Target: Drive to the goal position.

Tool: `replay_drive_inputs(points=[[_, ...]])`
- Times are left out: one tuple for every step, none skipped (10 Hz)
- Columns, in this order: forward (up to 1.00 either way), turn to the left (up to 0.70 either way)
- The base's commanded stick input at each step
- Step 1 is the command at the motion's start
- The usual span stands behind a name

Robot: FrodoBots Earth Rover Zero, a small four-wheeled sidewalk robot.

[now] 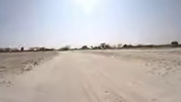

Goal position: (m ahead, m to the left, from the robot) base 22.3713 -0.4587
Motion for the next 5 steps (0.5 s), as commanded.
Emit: replay_drive_inputs(points=[[0.7, 0.35], [0.7, 0.35], [0.7, 0.18], [0.7, 0.0], [0.7, 0.0]])
